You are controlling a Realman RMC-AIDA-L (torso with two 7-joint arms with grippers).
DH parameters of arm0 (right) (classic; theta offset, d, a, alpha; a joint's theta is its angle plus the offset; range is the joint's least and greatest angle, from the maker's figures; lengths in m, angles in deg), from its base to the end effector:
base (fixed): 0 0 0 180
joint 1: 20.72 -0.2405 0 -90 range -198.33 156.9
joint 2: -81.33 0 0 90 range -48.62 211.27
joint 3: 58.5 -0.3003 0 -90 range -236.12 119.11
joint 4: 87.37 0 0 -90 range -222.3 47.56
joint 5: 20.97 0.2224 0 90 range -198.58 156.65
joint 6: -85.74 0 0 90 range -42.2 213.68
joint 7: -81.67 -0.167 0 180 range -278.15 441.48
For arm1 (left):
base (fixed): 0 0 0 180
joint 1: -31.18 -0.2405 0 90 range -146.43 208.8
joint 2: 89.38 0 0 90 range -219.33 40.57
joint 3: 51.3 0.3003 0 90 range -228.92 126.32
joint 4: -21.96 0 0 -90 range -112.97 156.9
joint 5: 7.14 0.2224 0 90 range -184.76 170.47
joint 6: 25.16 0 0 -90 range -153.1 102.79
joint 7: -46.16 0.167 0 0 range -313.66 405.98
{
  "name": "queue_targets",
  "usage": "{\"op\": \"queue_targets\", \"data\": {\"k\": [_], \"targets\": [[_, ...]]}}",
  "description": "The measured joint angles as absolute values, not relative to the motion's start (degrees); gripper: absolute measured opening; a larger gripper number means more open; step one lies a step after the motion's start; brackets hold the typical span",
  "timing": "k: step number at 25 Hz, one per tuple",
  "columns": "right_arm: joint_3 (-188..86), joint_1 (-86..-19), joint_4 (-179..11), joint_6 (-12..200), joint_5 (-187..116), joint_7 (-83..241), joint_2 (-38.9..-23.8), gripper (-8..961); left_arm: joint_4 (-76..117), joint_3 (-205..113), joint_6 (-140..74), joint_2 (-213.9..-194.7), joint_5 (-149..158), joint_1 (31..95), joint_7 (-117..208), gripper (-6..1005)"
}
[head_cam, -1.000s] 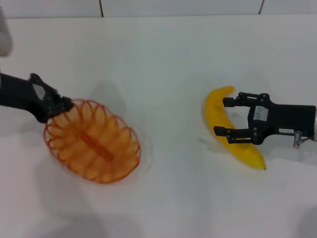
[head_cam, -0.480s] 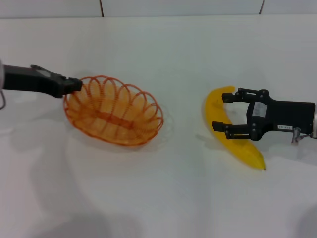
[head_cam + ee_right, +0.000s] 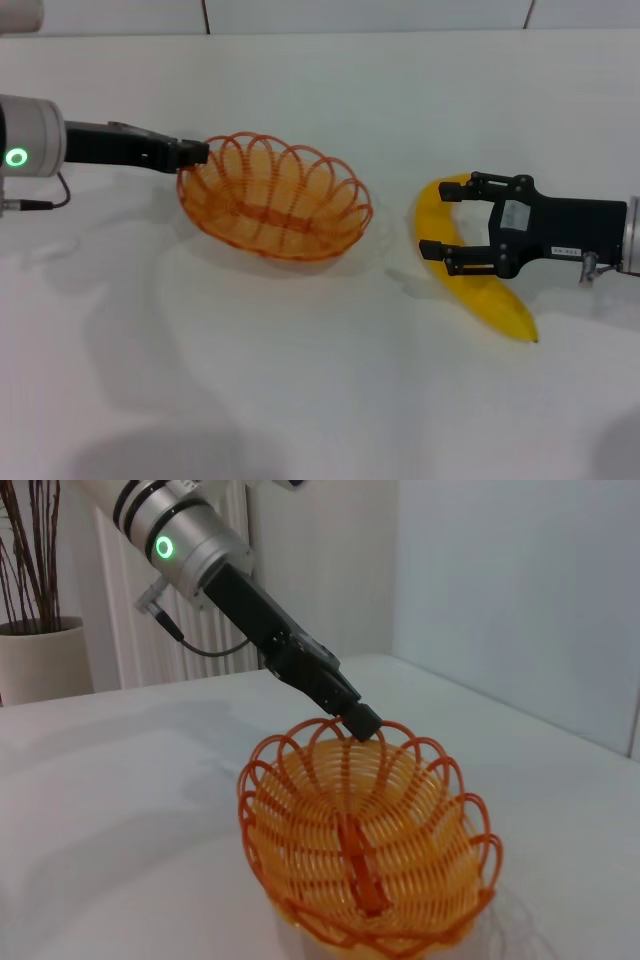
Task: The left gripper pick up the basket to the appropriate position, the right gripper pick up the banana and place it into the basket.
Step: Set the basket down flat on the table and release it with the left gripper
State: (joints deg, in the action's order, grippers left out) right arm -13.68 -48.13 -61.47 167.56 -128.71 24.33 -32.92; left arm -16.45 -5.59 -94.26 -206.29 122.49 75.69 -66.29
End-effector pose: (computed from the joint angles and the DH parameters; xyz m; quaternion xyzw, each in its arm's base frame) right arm 0.3441 0.3537 -0.0438 -0.9522 0.1313 0.1978 0.1923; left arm -0.2573 0.4682 -0.0396 -0.9073 -0.3604 -0.0975 0.1935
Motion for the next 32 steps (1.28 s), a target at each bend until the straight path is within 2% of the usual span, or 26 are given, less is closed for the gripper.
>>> {"op": "queue_targets", "data": {"k": [13,21,32], "targets": [[-13.7,-48.5,-61.8,167.6,-127.4,24.3,-32.93,805,-9.4,-4.9,-87.9,-206.23,121.6,78.5,-67.8,67],[-13.5,-49.0,-61.7,167.6,-127.3,24.2,-32.92,802,-10.2,-4.8,-86.5,-206.07,131.6,82.6,-77.2,69],[-13.7,-49.4,-61.8,167.6,-127.3,24.2,-33.03,797,-9.7,-5.0,-85.6,-206.28,127.2,82.6,-75.8,72]]}}
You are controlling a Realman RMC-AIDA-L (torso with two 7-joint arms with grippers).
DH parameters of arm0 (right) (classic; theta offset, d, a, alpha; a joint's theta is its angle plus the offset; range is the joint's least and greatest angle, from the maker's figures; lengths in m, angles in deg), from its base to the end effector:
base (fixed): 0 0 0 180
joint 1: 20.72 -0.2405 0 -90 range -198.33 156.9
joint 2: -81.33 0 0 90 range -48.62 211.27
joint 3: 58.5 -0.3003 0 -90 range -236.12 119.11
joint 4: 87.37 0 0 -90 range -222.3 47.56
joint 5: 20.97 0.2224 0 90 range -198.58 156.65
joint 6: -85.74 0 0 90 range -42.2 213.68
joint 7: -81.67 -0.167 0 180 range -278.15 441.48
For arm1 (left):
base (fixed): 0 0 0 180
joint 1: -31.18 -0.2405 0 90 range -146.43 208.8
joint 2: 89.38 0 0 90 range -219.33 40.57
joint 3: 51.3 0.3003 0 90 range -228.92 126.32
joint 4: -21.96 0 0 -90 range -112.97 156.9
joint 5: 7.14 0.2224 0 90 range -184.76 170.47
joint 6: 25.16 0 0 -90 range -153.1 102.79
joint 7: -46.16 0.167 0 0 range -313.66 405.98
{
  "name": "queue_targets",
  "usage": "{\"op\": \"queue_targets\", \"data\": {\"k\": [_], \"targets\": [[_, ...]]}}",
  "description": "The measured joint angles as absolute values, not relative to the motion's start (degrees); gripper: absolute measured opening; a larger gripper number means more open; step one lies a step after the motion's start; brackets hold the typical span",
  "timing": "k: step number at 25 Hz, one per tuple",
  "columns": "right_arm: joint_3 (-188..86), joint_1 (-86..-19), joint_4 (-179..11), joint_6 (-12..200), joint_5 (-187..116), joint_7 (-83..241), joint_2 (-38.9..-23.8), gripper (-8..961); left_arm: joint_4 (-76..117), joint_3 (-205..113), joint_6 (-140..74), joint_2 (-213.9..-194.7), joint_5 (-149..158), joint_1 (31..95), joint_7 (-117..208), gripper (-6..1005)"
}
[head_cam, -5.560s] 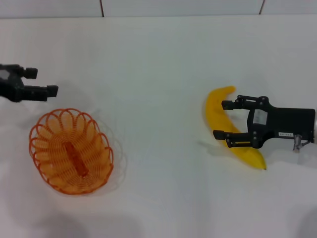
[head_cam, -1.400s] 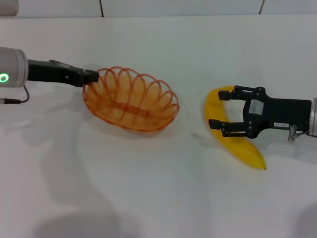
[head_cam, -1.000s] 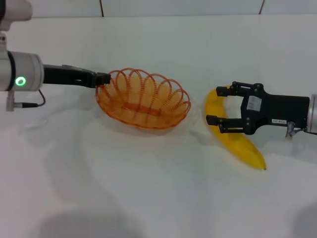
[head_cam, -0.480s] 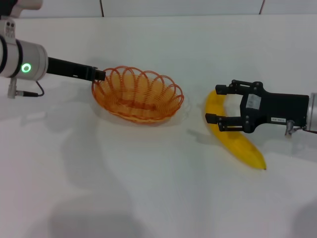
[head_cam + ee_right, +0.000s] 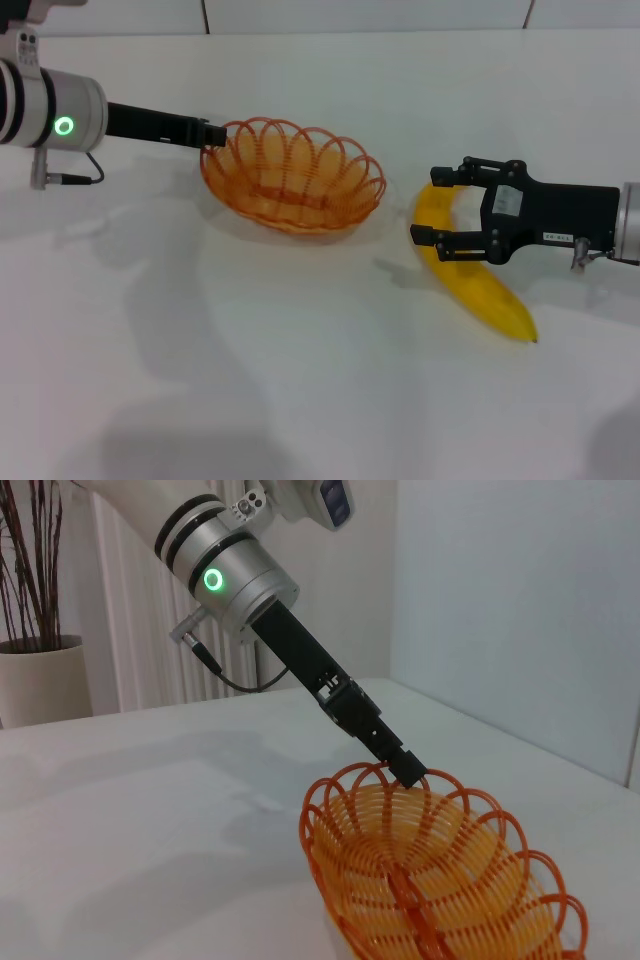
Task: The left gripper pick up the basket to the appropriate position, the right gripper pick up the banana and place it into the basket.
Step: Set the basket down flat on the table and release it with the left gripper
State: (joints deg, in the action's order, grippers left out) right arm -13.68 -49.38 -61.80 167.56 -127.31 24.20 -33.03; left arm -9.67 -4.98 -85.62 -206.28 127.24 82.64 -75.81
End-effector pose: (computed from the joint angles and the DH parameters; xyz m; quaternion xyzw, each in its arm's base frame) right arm 0.3339 0.3624 -0.0435 -0.9496 0.1257 0.2108 0.1950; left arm -0.2362 0.4967 -0.0587 -0.8832 -0.4094 -0.0752 0.2162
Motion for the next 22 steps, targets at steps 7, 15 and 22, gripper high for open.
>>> {"op": "queue_targets", "data": {"k": [7,15,22], "targets": [[-13.7,-49.7,-61.8,167.6,-127.3,24.2,-33.06,794,-7.1,-4.9,-85.2,-206.41,126.2,83.7,-74.2,74],[-13.8,-49.9,-61.8,167.6,-127.1,24.2,-33.14,791,-5.8,-4.9,-84.0,-206.49,126.0,84.0,-73.9,75],[-13.8,-50.1,-61.8,167.6,-127.1,24.2,-33.37,788,-5.4,-4.9,-83.8,-206.54,126.0,84.0,-73.9,77]]}}
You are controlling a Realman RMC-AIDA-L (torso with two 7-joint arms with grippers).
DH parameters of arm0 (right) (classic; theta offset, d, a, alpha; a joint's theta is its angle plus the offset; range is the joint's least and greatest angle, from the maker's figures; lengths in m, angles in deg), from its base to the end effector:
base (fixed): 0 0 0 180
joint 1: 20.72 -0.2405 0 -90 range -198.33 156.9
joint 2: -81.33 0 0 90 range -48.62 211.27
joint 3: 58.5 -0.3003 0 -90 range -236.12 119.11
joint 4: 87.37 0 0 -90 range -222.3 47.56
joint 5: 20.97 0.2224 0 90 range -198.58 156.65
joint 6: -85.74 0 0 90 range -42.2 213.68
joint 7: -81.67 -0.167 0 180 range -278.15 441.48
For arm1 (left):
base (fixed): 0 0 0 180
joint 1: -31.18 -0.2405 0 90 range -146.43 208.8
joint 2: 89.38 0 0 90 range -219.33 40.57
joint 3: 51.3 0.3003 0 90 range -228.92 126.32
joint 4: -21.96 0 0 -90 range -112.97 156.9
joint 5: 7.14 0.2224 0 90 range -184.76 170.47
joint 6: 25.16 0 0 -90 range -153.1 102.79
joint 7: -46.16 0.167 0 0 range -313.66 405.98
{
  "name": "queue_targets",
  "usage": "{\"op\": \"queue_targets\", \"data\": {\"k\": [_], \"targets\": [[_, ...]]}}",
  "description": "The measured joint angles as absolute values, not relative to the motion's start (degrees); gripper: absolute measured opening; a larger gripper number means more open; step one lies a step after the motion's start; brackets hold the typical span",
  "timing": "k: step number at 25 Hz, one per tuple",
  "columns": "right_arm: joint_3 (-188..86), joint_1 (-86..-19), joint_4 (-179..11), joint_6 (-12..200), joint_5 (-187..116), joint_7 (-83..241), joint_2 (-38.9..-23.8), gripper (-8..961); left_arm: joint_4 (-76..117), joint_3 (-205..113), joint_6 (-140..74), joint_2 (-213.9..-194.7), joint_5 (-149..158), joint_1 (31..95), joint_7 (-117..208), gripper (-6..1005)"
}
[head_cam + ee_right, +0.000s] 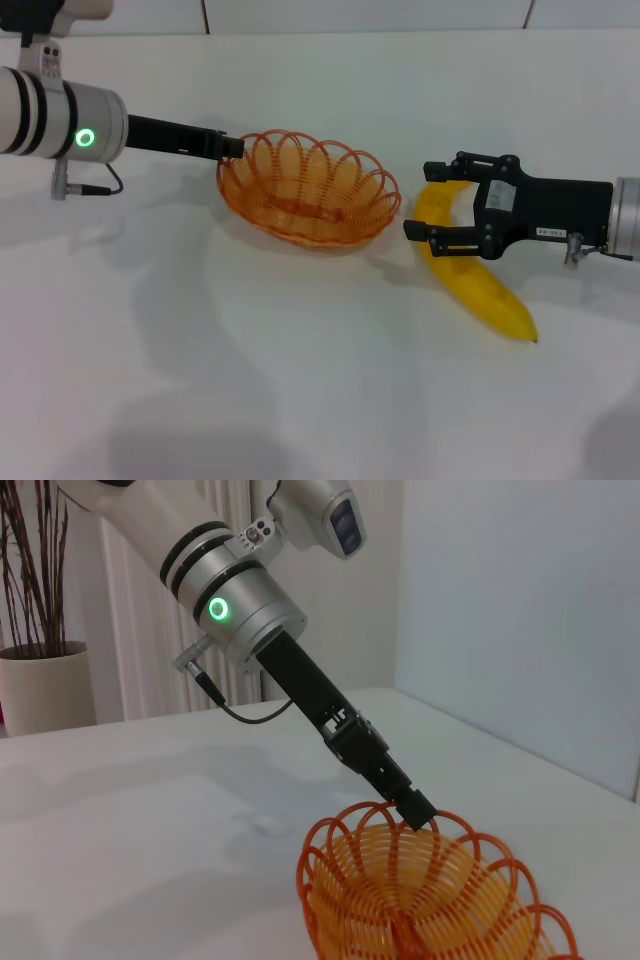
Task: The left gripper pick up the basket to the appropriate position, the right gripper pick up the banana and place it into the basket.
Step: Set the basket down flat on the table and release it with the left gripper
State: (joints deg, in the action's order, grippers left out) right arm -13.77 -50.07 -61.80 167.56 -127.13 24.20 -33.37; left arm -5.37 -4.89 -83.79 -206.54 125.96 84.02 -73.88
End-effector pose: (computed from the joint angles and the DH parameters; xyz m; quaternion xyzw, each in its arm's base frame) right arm 0.3278 0.3660 -0.0458 -0.9494 0.1212 0.2158 0.1936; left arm -0.2336 0.4936 -0.0755 -0.8856 -0.4109 -0.0752 0.2028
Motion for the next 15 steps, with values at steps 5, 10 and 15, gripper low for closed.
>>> {"op": "queue_targets", "data": {"k": [5,10,15], "targets": [[-13.8,-49.9,-61.8,167.6,-127.1,24.4,-33.37,785,-5.4,-4.9,-84.1,-206.54,125.8,84.1,-73.3,106],[-13.8,-49.6,-61.8,167.6,-126.8,24.4,-33.30,783,-5.6,-3.0,-84.6,-206.53,125.3,84.2,-73.2,248],[-13.8,-49.0,-61.8,167.6,-126.3,24.2,-33.02,781,-7.6,-2.7,-85.0,-206.44,125.2,83.7,-72.8,357]]}}
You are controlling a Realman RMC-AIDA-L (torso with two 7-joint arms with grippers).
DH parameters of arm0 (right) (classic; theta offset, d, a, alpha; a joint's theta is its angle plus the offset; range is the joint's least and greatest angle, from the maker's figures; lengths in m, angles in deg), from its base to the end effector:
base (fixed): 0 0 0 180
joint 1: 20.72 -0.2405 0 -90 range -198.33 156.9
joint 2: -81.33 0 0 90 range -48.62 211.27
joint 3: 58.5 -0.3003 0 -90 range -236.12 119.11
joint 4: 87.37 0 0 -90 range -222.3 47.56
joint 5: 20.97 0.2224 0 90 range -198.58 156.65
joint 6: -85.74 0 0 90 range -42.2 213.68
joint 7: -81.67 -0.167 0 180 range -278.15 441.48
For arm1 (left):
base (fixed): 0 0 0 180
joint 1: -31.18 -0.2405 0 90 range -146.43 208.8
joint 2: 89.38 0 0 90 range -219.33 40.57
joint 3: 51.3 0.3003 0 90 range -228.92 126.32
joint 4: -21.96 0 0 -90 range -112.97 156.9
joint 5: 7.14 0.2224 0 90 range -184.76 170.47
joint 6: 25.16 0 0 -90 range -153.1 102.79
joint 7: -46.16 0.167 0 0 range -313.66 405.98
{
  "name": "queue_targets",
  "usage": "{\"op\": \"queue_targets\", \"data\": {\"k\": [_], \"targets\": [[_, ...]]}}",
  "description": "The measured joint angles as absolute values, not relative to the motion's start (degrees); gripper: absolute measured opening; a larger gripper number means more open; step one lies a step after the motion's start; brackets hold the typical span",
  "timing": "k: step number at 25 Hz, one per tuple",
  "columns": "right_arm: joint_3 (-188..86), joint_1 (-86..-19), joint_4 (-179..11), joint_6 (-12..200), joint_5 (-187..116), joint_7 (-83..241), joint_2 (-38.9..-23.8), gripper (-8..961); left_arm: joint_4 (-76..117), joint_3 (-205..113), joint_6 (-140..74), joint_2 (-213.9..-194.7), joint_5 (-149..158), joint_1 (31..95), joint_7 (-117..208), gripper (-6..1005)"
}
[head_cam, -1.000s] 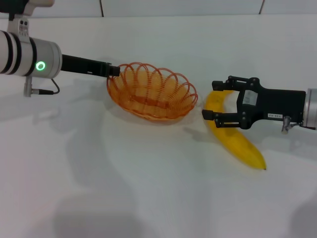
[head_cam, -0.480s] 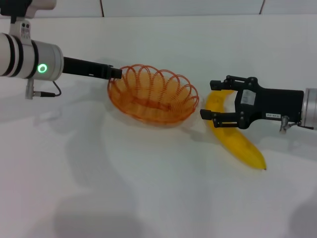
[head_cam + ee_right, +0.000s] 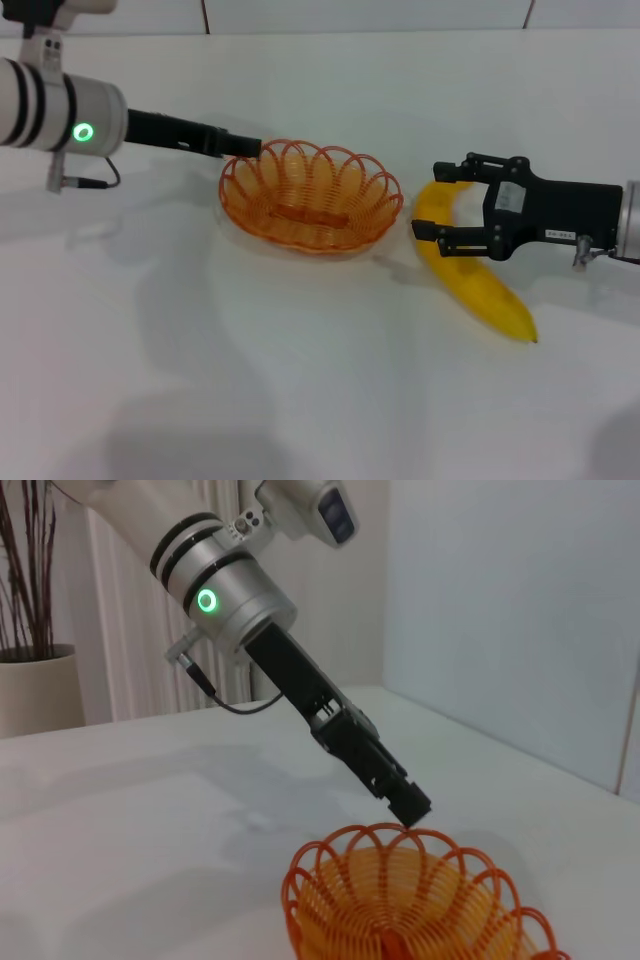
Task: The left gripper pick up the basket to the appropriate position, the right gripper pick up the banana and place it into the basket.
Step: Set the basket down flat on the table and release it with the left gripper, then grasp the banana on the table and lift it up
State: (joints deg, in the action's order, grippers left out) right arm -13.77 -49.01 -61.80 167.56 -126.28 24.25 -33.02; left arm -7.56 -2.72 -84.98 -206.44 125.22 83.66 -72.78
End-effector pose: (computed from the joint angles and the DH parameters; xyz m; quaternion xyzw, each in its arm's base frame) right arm 0.3347 0.3622 -0.0416 -0.9463 0.1293 0.2171 0.2017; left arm -0.2280 0.4945 -0.0714 -0.8980 -0.3847 -0.0690 0.2021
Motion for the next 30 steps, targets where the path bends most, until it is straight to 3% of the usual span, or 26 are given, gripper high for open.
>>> {"op": "queue_targets", "data": {"k": [5,11,16,24,30], "targets": [[-13.9,-47.7,-61.8,167.7,-124.7,24.2,-32.60,779,-19.3,-2.6,-91.4,-206.74,123.3,78.0,-71.0,466],[-13.9,-46.7,-61.8,167.6,-122.8,24.2,-32.48,776,-38.4,3.8,-102.7,-206.42,103.3,57.7,-56.1,695],[-13.9,-45.1,-61.8,167.8,-121.6,24.2,-31.95,774,-31.1,6.7,-103.8,-206.47,90.3,46.1,-28.7,872],[-11.6,-43.9,-61.1,169.0,-127.2,11.9,-29.77,771,-20.2,5.5,-103.9,-206.45,87.4,44.9,-13.4,866],[-11.5,-47.2,-59.4,165.0,-137.1,1.2,-30.95,768,-16.2,3.2,-104.2,-206.39,85.5,45.7,-9.9,865]]}}
